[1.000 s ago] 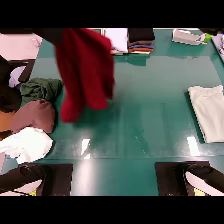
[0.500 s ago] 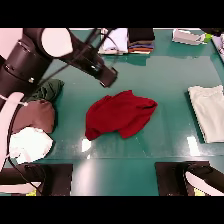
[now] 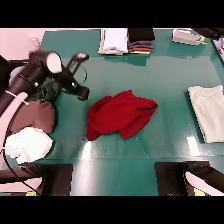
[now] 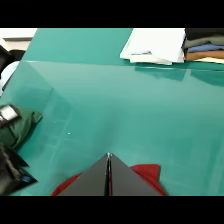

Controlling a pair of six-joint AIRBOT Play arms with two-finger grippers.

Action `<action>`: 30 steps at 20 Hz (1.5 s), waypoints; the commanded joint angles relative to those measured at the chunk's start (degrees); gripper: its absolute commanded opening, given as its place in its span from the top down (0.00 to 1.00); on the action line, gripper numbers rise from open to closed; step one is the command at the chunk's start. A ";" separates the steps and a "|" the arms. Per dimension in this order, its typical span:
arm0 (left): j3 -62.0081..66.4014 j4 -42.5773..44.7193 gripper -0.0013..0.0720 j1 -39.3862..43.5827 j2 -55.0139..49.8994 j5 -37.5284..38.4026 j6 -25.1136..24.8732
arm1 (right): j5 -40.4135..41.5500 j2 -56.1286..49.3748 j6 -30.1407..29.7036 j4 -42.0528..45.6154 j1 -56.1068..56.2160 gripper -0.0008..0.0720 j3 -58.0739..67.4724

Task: Fold the shirts.

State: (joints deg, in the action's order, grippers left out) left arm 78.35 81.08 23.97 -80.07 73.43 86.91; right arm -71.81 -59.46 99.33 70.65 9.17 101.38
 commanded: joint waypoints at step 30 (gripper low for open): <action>-1.25 -3.52 0.95 -10.97 -1.33 -7.37 -1.88 | 11.34 -19.10 2.19 -6.05 5.42 0.43 -48.68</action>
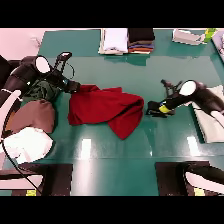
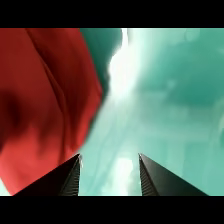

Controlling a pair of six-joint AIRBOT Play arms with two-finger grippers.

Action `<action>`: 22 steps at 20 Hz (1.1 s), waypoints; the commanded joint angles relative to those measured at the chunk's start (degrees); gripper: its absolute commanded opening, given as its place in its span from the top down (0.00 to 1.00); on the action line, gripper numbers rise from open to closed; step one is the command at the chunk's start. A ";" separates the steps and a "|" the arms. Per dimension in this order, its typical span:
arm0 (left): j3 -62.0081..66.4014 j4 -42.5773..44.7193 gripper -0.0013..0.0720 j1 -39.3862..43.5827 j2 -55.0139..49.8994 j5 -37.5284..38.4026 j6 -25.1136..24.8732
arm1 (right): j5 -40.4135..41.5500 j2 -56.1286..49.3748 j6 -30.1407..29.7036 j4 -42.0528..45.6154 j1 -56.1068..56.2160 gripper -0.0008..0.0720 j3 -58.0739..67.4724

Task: Fold the shirts.

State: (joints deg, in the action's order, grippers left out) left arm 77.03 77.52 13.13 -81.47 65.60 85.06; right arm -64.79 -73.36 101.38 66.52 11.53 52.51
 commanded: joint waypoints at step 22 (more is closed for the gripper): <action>27.50 9.11 0.95 -0.13 30.49 -1.18 0.39 | -7.15 20.55 0.11 11.54 -10.29 0.96 44.52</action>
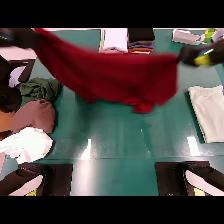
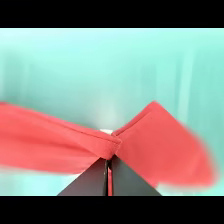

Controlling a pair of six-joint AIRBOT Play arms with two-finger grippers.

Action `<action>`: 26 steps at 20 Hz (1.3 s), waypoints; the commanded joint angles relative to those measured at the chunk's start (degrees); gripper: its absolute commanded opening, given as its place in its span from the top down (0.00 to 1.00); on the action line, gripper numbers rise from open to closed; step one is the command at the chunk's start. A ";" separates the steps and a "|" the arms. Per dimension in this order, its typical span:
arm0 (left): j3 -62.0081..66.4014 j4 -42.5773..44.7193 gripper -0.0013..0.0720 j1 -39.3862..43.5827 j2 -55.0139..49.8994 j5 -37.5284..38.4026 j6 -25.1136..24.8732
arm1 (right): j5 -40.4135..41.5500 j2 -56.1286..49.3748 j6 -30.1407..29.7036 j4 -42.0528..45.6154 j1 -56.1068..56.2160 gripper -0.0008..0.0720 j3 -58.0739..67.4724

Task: Fold the shirts.

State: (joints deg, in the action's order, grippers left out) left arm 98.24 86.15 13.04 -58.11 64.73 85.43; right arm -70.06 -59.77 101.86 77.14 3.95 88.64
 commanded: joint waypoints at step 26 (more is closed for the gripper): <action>-14.03 0.52 0.95 -0.04 -28.57 -6.58 0.04 | 0.20 -33.55 -4.04 0.37 -0.44 0.91 12.92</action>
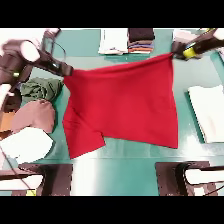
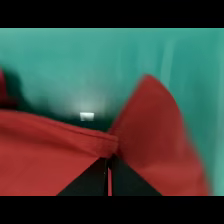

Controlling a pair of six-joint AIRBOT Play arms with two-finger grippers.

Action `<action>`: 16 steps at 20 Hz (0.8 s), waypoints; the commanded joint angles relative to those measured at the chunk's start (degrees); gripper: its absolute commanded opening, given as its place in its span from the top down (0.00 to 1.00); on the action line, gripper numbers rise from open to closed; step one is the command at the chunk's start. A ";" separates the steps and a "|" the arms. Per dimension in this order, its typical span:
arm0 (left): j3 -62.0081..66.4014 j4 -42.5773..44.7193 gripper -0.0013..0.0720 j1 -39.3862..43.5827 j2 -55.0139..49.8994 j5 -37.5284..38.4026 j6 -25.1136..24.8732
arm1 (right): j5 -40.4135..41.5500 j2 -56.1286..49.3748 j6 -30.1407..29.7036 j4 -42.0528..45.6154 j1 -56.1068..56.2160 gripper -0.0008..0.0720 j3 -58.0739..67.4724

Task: Fold the shirts.

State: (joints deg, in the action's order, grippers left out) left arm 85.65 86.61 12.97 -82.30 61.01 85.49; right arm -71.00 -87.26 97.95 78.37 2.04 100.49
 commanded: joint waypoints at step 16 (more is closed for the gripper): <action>-32.33 -0.92 0.30 -5.09 18.40 8.57 5.62 | -11.54 26.80 -1.31 5.38 -10.45 0.14 -52.22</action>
State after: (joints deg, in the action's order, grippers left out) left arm 60.86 86.52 8.05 -67.20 70.28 89.21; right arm -82.17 -67.53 95.66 83.99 -5.28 64.18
